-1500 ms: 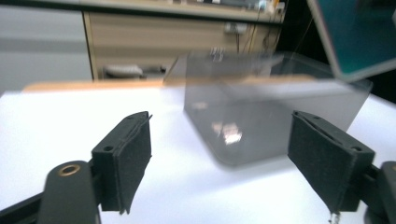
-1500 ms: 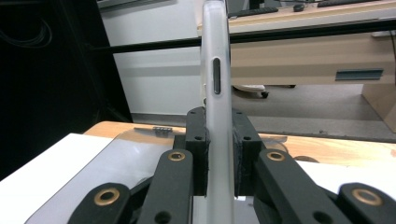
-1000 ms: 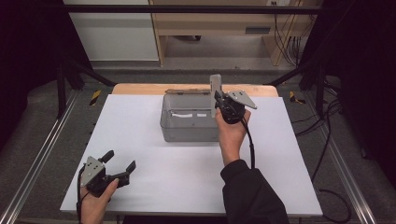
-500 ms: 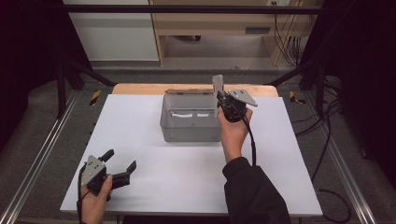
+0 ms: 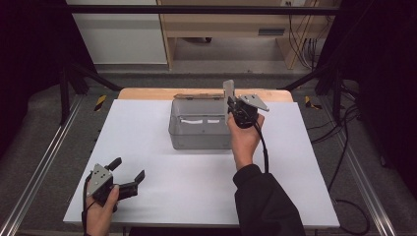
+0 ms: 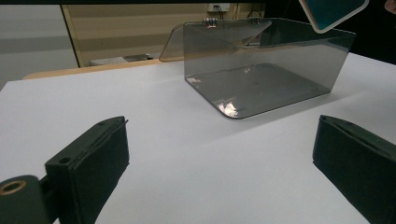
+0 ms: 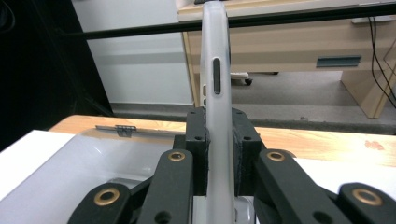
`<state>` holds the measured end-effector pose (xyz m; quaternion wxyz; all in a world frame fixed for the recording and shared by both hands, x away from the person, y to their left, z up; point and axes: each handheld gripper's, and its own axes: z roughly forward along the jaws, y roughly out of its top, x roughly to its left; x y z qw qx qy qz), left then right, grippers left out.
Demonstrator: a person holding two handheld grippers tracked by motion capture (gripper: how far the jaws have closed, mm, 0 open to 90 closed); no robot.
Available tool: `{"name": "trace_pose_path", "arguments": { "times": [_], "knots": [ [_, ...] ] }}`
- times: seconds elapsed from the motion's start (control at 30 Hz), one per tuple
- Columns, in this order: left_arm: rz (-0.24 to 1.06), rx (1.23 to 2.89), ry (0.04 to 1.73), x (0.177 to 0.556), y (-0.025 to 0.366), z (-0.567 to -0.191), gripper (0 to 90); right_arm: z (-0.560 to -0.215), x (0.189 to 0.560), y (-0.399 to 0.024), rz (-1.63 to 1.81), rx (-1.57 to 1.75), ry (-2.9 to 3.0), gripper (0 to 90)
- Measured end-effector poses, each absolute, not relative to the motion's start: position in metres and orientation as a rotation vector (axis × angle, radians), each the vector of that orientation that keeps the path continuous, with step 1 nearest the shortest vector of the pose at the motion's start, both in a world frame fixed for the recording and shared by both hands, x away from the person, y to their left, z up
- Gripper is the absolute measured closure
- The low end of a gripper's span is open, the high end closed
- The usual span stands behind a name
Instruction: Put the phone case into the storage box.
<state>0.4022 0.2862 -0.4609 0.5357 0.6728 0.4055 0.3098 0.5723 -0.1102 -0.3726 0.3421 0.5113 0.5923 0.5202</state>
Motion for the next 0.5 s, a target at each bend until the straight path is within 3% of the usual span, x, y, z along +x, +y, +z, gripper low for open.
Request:
{"name": "trace_pose_path", "arguments": {
  "times": [0.5],
  "knots": [
    [0.73,1.605,0.963,0.4023,0.2862,-0.461,4.0,-0.3762,0.5756,-0.1114,1.328,1.35,1.553,80.5]
  ]
}}
